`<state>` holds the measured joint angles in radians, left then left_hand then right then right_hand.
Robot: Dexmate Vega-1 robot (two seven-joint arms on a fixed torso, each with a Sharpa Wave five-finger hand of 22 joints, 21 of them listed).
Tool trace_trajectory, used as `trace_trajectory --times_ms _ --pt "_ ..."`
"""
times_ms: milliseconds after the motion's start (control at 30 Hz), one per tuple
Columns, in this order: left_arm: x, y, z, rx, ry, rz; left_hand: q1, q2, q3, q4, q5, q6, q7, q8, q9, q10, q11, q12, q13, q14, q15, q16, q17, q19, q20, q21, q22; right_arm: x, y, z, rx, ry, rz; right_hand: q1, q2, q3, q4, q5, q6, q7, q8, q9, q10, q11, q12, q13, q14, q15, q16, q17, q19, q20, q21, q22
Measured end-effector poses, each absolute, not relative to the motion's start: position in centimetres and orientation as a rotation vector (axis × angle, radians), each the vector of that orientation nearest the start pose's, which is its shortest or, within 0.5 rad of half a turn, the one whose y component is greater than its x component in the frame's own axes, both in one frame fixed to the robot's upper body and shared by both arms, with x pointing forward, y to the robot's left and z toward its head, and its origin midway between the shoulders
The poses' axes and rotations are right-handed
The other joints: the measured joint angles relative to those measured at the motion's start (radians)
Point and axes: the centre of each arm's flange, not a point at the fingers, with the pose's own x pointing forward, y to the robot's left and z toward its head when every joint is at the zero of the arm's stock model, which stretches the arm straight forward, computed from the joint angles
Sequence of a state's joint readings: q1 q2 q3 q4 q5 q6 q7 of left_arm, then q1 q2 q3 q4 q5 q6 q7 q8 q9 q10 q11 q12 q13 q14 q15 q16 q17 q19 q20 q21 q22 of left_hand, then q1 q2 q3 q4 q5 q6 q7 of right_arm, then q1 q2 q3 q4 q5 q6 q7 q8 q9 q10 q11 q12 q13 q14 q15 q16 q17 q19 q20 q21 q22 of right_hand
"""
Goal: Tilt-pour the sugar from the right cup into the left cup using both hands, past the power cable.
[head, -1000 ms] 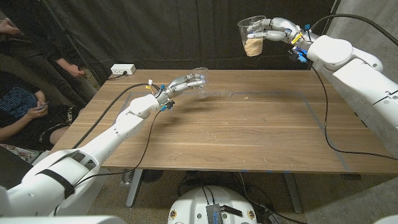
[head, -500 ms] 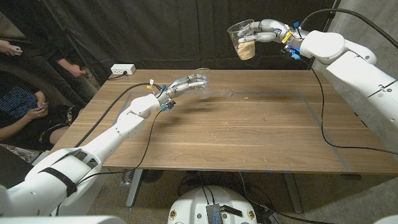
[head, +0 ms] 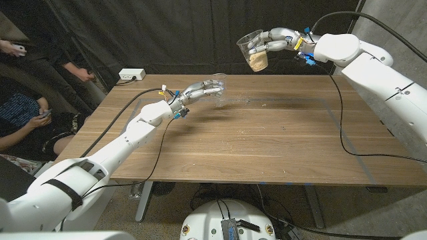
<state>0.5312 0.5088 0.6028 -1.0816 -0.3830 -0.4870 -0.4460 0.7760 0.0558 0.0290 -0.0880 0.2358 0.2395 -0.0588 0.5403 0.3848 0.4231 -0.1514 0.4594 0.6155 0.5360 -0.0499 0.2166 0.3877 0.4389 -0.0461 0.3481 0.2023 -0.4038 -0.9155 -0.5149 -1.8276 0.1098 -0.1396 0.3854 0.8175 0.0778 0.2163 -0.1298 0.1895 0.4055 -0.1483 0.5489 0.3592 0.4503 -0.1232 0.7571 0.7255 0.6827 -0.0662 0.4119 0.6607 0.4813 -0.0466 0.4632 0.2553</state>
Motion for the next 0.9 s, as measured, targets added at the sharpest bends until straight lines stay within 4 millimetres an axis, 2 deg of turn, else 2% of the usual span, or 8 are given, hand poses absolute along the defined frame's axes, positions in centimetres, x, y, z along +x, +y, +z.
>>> trace_trajectory --times_ms 900 --pt "65.3 19.4 4.1 0.547 -0.742 -0.673 0.000 0.011 -0.004 0.004 0.000 0.002 -0.002 0.000 0.000 0.000 0.000 0.008 -0.002 0.000 0.000 -0.006 0.000 0.000 0.000 0.000 0.000 53.4 -20.8 21.6 -1.321 -0.635 0.433 0.001 0.002 0.000 0.000 0.000 0.002 0.001 -0.005 0.001 0.000 0.000 -0.007 0.004 0.002 0.002 -0.007 0.004 0.000 0.000 0.000 -0.005"
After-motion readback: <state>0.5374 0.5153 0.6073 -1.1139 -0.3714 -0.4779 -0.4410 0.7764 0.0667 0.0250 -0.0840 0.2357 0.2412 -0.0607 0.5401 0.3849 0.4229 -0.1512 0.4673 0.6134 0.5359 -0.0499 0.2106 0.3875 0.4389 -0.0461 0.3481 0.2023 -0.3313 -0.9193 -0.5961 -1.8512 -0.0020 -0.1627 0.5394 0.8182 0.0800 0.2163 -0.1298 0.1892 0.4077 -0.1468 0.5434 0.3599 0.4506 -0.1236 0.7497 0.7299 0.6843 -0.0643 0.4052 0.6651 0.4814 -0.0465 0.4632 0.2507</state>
